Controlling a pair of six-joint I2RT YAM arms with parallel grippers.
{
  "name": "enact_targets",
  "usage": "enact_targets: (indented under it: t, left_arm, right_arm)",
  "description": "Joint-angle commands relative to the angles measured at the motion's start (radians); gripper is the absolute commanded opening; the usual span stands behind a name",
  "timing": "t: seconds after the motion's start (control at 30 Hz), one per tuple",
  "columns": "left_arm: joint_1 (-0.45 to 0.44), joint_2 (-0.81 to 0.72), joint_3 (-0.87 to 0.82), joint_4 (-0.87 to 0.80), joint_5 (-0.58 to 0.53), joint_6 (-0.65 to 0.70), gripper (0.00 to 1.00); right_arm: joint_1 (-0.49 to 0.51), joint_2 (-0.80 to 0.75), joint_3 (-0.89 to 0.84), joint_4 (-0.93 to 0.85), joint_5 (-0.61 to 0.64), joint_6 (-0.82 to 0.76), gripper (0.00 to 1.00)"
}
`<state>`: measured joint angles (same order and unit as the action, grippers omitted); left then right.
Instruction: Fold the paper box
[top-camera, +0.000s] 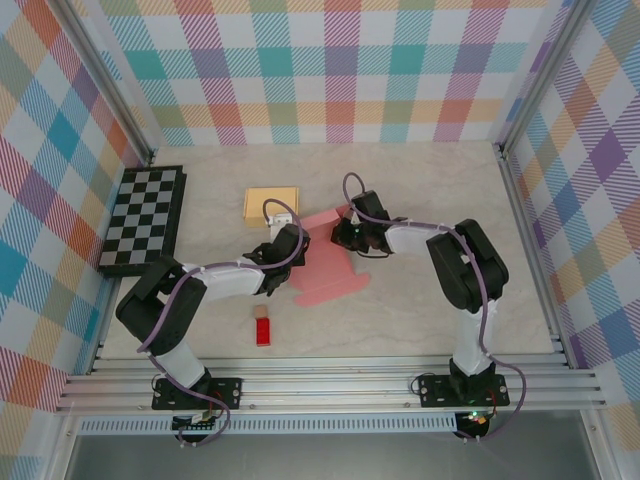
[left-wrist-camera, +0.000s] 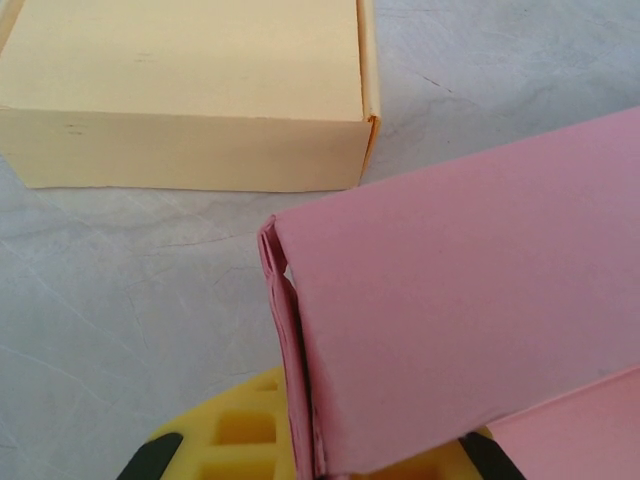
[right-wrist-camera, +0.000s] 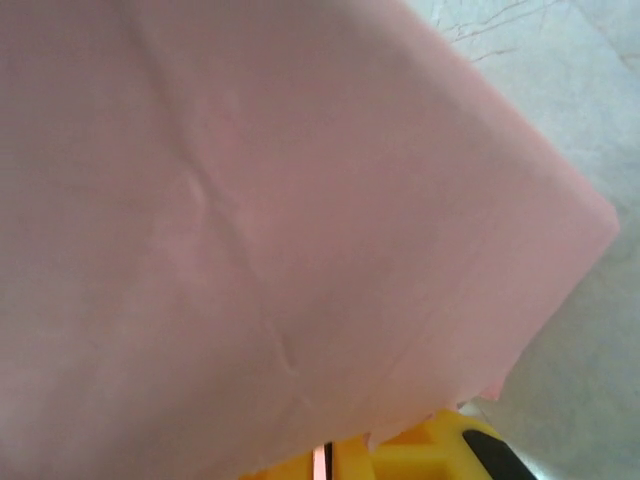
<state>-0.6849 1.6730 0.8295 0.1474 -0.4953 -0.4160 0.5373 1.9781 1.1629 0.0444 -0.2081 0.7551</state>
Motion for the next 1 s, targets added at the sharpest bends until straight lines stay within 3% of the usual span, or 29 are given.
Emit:
enact_targets:
  t: [0.0,0.17,0.53,0.7,0.97]
  left_arm:
    - [-0.029,0.026,0.005,-0.025,0.128,-0.003,0.0]
    - [-0.029,0.028,0.005,-0.025,0.129,-0.004,0.0]
    - [-0.029,0.036,0.019,-0.061,0.091,-0.027,0.0]
    - [-0.029,0.044,0.036,-0.089,0.071,-0.027,0.0]
    - [-0.03,0.042,0.041,-0.109,0.049,-0.004,0.0]
  right_arm:
    - [0.029,0.046,0.009,-0.051,0.027,-0.007,0.13]
    - [0.032,0.1,0.053,-0.175,0.062,-0.011,0.13]
    - [0.039,0.082,-0.03,-0.175,0.119,0.009,0.11]
    - [0.027,-0.036,-0.102,-0.03,0.014,-0.018,0.14]
    - [-0.061,-0.276,-0.108,-0.153,-0.022,-0.213,0.28]
